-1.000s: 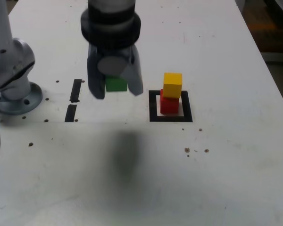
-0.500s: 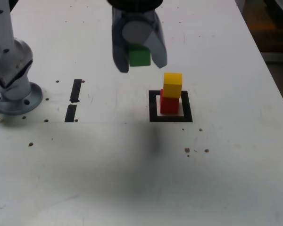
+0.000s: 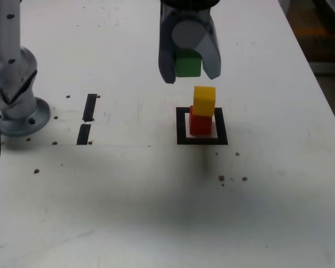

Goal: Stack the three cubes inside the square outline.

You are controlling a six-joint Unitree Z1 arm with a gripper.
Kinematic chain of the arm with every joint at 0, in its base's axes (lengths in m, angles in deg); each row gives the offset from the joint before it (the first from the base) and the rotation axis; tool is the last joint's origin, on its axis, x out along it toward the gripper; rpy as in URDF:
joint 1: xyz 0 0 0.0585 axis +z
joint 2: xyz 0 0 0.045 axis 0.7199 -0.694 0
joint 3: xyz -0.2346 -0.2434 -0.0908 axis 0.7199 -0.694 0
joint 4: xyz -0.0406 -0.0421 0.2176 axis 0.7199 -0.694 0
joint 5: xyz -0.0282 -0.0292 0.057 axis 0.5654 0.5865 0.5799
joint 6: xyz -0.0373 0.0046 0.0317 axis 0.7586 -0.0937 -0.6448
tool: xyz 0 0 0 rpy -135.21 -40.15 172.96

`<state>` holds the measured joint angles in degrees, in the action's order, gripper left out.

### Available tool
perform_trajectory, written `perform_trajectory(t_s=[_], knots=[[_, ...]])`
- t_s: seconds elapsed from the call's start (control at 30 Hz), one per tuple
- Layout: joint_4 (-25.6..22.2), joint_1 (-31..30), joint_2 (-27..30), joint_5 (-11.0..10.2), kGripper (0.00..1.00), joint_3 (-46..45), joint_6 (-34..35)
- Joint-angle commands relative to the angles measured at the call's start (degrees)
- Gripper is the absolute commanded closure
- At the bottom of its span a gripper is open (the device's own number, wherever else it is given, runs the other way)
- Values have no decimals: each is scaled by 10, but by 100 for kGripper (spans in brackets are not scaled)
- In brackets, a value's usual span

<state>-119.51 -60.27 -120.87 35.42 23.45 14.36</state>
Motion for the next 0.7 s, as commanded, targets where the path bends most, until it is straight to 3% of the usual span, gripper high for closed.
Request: perform_trajectory(t_s=[0.0, 0.67], knots=[[3, 2, -4, 2, 81, 3, -3], [70, 40, -50, 17, 80, -18, -57]])
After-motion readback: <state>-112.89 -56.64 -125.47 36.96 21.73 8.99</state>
